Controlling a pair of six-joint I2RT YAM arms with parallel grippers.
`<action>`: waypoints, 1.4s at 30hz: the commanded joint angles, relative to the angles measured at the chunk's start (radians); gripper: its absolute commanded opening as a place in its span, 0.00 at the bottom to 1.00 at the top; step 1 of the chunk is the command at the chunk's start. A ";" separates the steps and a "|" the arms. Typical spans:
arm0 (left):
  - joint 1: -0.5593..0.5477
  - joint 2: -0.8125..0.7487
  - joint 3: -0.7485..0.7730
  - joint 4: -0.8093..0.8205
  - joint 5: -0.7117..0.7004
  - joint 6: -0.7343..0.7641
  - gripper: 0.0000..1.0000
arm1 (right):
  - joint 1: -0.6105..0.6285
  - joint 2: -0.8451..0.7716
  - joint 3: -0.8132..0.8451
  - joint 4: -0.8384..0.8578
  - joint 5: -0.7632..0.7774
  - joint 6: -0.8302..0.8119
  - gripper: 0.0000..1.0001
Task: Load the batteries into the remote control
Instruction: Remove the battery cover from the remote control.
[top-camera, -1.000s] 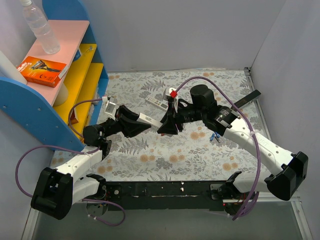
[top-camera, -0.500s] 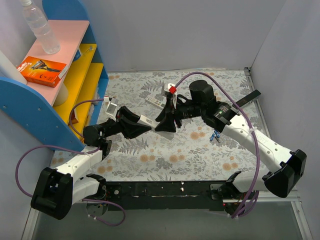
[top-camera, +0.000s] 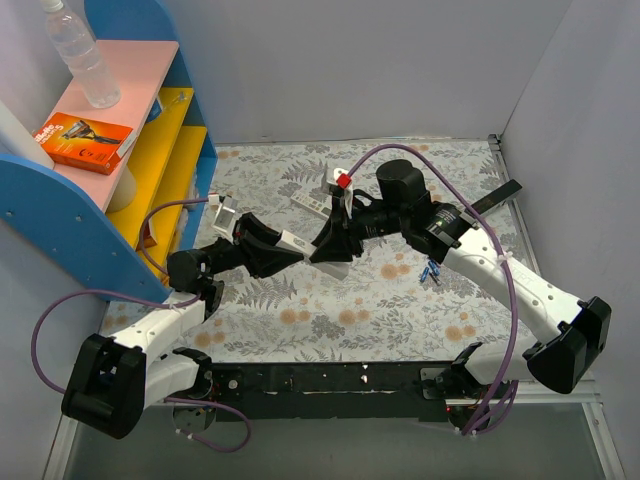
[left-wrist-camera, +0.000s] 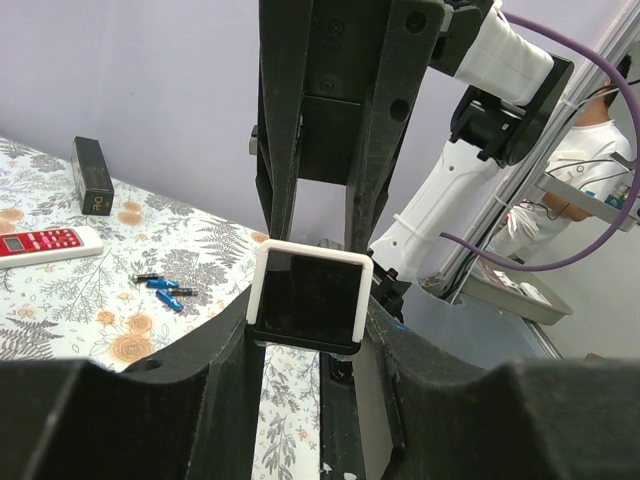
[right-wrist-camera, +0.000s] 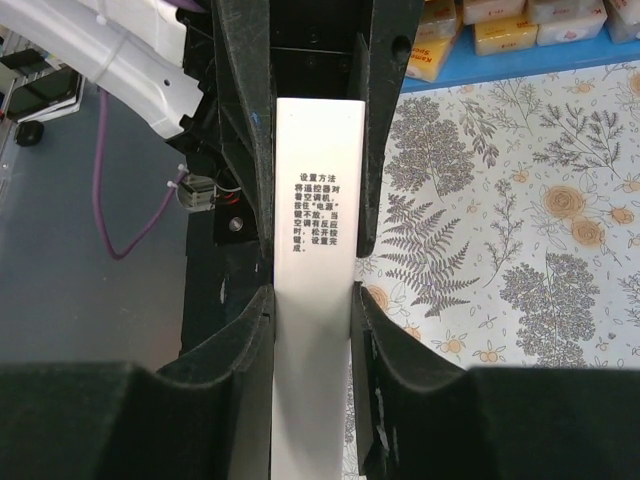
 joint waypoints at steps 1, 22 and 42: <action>-0.001 0.001 0.006 0.087 -0.101 -0.002 0.00 | -0.003 -0.028 -0.018 -0.082 -0.010 -0.049 0.16; 0.036 -0.006 0.019 0.066 -0.116 0.056 0.00 | -0.066 -0.101 -0.180 -0.246 -0.016 -0.142 0.18; 0.056 -0.042 -0.006 -0.135 -0.076 0.197 0.00 | -0.138 -0.147 -0.219 -0.189 0.050 -0.093 0.16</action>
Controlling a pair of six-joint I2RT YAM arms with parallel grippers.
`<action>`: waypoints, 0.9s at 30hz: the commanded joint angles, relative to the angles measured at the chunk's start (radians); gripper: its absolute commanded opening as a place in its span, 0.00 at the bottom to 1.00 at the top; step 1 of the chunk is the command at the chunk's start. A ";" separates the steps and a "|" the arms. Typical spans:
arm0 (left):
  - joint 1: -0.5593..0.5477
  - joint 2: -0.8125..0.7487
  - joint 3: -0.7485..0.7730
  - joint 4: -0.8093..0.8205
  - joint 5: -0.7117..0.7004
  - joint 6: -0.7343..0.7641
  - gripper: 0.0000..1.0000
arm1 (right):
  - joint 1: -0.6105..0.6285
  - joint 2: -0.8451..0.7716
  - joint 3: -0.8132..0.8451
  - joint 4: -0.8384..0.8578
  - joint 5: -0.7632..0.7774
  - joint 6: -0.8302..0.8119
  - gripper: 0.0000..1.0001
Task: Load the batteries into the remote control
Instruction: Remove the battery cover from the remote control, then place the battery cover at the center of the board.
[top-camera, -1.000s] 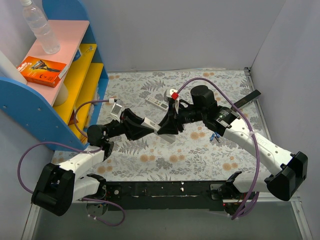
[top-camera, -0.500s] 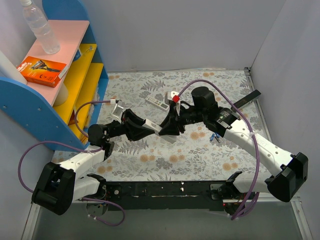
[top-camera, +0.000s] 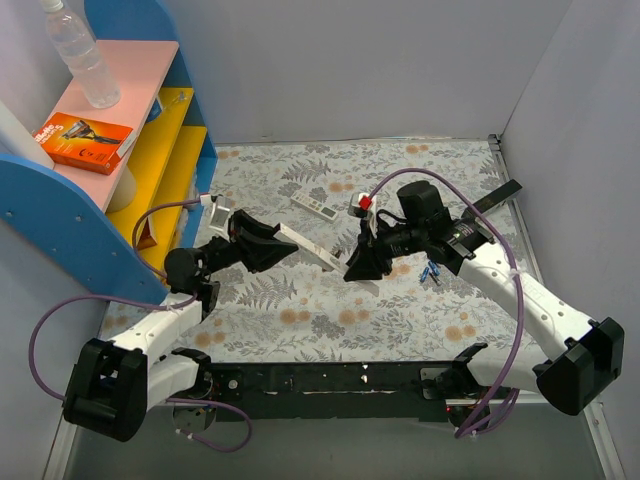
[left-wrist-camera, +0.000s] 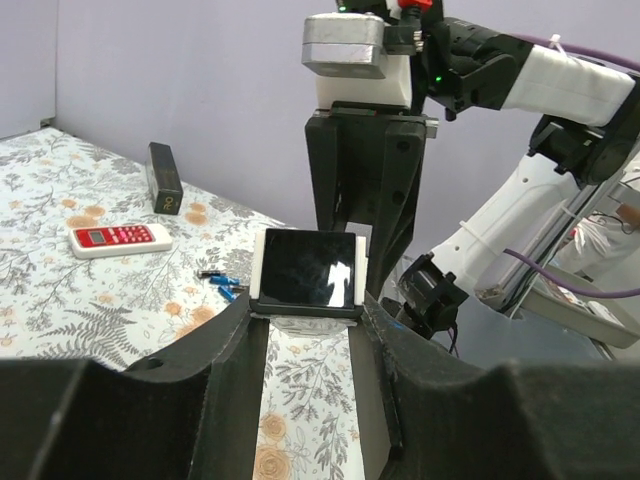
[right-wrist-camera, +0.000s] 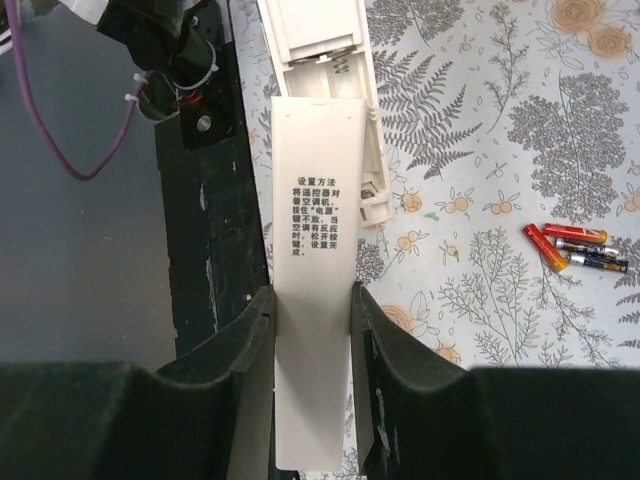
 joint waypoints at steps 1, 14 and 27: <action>0.003 -0.042 -0.009 -0.142 -0.040 0.122 0.00 | -0.009 -0.030 -0.011 0.014 0.100 0.051 0.15; 0.003 -0.110 -0.115 -0.359 -0.097 0.256 0.00 | -0.139 -0.032 -0.195 0.114 0.540 0.210 0.13; -0.008 -0.130 -0.104 -0.340 -0.097 0.230 0.00 | -0.138 0.292 -0.203 0.145 0.740 0.286 0.21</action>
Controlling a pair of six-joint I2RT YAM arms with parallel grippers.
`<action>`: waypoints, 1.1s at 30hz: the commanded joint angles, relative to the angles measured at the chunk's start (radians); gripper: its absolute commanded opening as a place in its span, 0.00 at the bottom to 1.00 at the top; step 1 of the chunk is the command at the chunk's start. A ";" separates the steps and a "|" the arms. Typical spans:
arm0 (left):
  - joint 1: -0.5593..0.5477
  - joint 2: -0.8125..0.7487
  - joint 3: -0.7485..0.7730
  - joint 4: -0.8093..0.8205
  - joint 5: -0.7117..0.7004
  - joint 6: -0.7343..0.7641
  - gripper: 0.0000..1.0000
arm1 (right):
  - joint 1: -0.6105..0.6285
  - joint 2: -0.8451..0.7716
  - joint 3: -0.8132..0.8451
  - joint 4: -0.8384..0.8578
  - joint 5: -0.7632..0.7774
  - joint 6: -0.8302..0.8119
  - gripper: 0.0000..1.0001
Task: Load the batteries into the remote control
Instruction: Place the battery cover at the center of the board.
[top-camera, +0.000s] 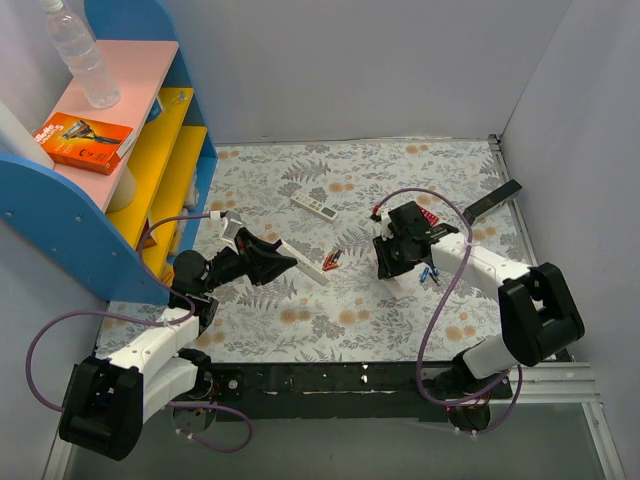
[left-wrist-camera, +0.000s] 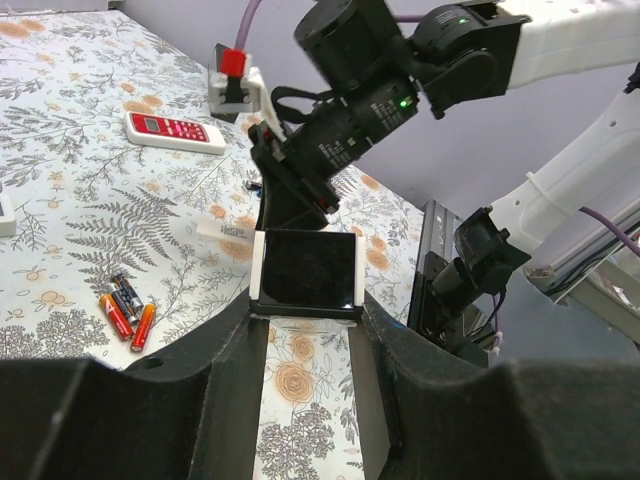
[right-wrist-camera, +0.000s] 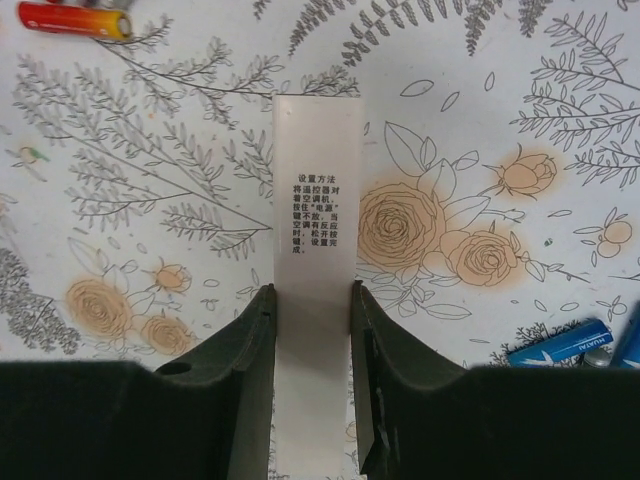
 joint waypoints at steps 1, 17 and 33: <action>-0.005 -0.027 0.009 0.029 -0.018 -0.002 0.00 | -0.003 0.064 0.013 0.061 0.064 0.035 0.22; -0.025 0.005 0.034 0.077 0.002 -0.043 0.00 | -0.001 -0.137 0.048 0.035 -0.341 -0.071 0.84; -0.057 0.109 0.112 0.282 0.063 -0.195 0.00 | 0.052 -0.218 0.064 0.429 -0.857 0.041 0.94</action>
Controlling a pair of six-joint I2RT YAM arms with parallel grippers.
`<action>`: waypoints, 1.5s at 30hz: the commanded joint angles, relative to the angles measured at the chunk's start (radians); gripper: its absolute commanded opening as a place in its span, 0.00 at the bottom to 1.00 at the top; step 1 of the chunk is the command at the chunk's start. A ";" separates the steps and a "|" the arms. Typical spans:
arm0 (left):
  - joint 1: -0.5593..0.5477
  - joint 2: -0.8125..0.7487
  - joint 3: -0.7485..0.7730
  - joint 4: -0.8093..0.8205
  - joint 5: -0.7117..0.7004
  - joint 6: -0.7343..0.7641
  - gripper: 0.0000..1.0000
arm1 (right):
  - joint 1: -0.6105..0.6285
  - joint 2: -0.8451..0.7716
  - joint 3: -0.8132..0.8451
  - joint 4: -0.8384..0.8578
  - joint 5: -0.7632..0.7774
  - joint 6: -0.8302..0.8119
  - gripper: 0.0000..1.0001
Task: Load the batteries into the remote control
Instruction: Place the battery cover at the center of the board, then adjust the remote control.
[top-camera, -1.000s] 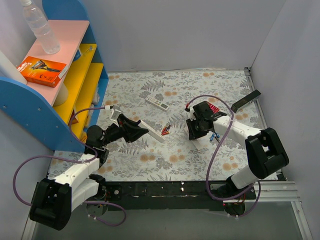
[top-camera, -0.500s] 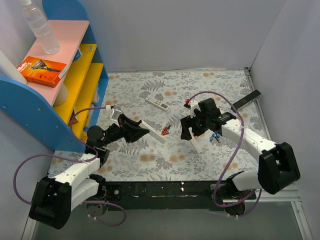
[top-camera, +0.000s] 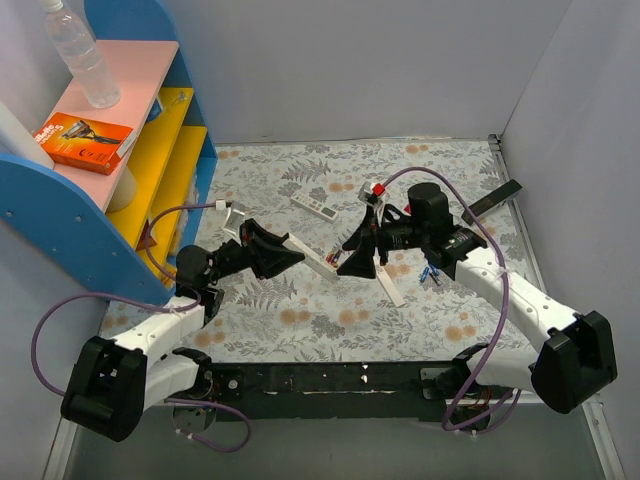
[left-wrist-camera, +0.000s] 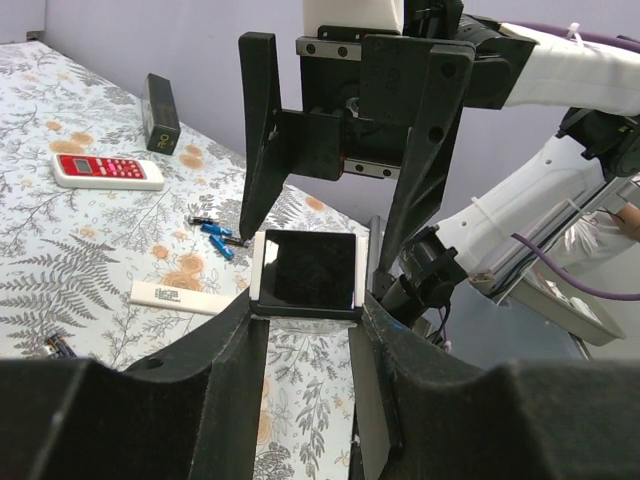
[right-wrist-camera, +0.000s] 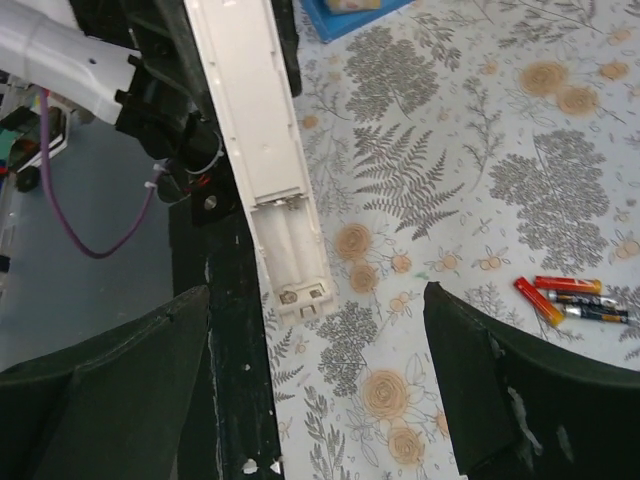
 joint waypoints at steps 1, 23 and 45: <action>-0.009 0.020 0.045 0.139 0.030 -0.077 0.00 | 0.022 0.020 0.033 0.137 -0.123 0.046 0.94; -0.020 0.067 0.045 0.231 -0.004 -0.129 0.24 | 0.089 0.086 0.060 0.105 -0.146 0.034 0.01; -0.112 -0.038 0.190 -0.539 -0.622 -0.237 0.98 | 0.278 0.014 -0.012 0.156 0.672 0.072 0.01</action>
